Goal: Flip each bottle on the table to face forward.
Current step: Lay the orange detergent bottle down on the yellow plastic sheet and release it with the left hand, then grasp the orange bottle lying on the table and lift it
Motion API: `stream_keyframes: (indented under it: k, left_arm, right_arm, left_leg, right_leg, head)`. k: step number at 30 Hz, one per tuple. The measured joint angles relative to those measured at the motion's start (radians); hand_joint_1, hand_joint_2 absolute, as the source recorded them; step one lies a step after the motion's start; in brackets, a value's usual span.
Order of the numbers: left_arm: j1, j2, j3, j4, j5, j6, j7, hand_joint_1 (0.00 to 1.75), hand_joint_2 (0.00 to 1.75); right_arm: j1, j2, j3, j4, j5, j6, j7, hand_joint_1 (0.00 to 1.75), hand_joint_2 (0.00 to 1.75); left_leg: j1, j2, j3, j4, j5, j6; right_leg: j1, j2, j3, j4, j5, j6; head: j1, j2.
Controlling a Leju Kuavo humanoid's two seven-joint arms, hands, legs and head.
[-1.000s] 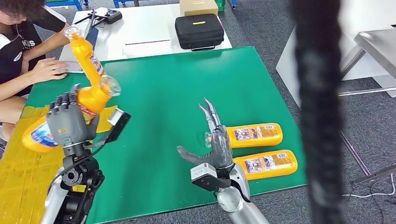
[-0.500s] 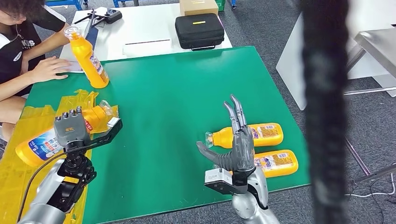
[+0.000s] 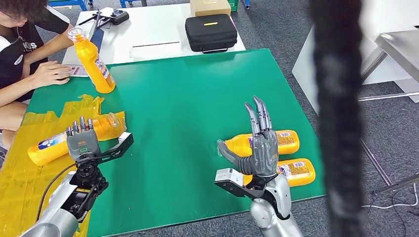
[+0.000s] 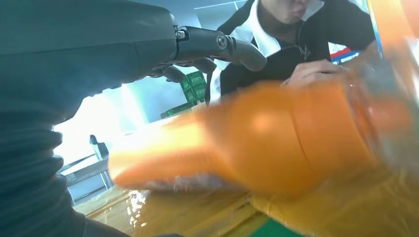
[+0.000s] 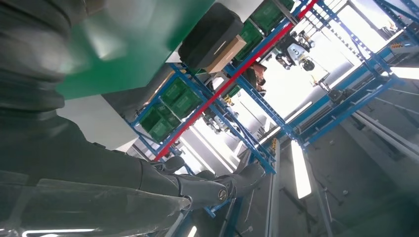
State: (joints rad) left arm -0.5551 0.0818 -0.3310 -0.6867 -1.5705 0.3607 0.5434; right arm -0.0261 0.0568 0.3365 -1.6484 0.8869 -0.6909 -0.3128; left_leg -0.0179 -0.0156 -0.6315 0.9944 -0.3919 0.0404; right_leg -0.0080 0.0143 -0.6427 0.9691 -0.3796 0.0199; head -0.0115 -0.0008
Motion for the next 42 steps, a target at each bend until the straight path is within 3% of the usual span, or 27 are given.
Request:
stream_keyframes:
  k: [6,10,12,13,18,20,22,25,30,35,42]
  left_arm:
    - [0.003,-0.023,0.034,0.011,0.0,0.152,-0.023,0.0,0.0]
    - [0.043,-0.03,0.05,-0.044,0.002,0.305,-0.04,0.0,1.75]
    - [0.08,-0.04,0.07,-0.124,0.05,0.333,-0.138,0.0,1.75]
    - [0.101,-0.052,0.091,-0.174,0.114,0.338,-0.238,0.0,1.75]
    - [0.214,-0.176,0.235,-0.443,0.699,0.341,-1.032,0.0,1.75]
    - [0.265,-0.215,0.258,-0.556,0.907,0.341,-1.19,0.0,1.75]
    - [0.309,-0.233,0.257,-0.652,1.023,0.341,-1.219,0.0,1.75]
    - [0.352,-0.244,0.256,-0.746,1.072,0.341,-1.222,0.0,1.75]
    - [0.381,-0.242,0.223,-0.848,1.244,0.33,-1.242,0.0,1.75]
    - [0.376,-0.23,0.193,-0.863,1.37,0.259,-1.243,0.0,1.75]
    - [0.348,-0.223,0.182,-0.841,1.405,0.224,-1.243,0.0,1.75]
  right_arm:
    - [-0.004,-0.005,-0.009,0.002,0.028,0.002,0.056,0.0,1.75]
    - [-0.001,-0.018,-0.022,0.009,0.047,0.001,0.07,0.0,1.75]
    - [0.002,-0.028,-0.028,0.014,0.074,0.001,0.083,0.0,1.75]
    - [0.004,-0.034,-0.033,0.017,0.093,0.002,0.093,0.0,1.75]
    - [0.007,-0.079,-0.073,0.028,0.164,0.086,0.145,0.0,1.75]
    - [0.001,-0.1,-0.098,0.033,0.161,0.181,0.155,0.0,1.75]
    - [-0.008,-0.118,-0.124,0.039,0.151,0.254,0.157,0.0,1.75]
    - [-0.021,-0.136,-0.152,0.047,0.145,0.294,0.159,0.0,1.75]
    - [-0.048,-0.178,-0.183,0.073,0.159,0.419,0.202,0.0,1.75]
    - [-0.087,-0.232,-0.215,0.137,0.187,0.482,0.195,0.0,1.75]
    - [-0.16,-0.267,-0.215,0.263,0.225,0.59,0.175,0.0,1.75]
  left_leg:
    - [0.0,0.0,0.0,0.0,0.0,0.0]
    - [0.0,0.0,0.0,0.0,0.0,0.0]
    - [0.0,0.0,0.0,0.0,0.0,0.0]
    - [0.0,-0.001,0.0,0.0,0.0,0.0]
    - [-0.001,-0.001,-0.002,0.0,-0.002,0.002]
    - [-0.003,0.0,-0.001,0.0,-0.003,0.004]
    - [-0.003,0.002,-0.001,0.0,-0.004,0.005]
    - [-0.003,0.0,-0.001,0.0,-0.003,0.006]
    - [-0.002,-0.001,-0.001,0.0,-0.002,0.006]
    - [-0.003,-0.001,-0.002,0.0,-0.001,0.007]
    - [-0.004,-0.001,-0.002,0.0,-0.001,0.008]
  right_leg:
    - [0.0,0.0,0.0,0.0,0.0,0.0]
    - [0.0,0.0,0.0,0.0,0.0,0.0]
    - [0.0,0.0,0.0,0.0,0.0,0.0]
    - [0.0,0.0,0.0,0.0,0.0,0.0]
    - [-0.002,-0.001,0.0,0.0,0.0,0.001]
    - [-0.003,0.001,0.0,-0.001,0.0,0.001]
    - [-0.003,0.001,-0.001,-0.001,0.0,0.001]
    - [-0.003,0.0,0.0,-0.001,-0.001,0.002]
    - [-0.003,-0.001,0.0,-0.001,-0.001,0.002]
    - [-0.003,-0.001,0.0,-0.001,0.0,0.002]
    - [-0.003,-0.001,0.0,-0.001,0.0,0.003]
  head:
    - [0.0,0.0]
    - [0.0,0.0]
    - [0.0,0.0]
    - [0.0,0.0]
    - [0.0,0.0]
    - [0.0,0.0]
    - [0.0,0.0]
    - [0.0,0.0]
    - [0.0,0.0]
    - [0.0,0.0]
    - [0.0,0.0]
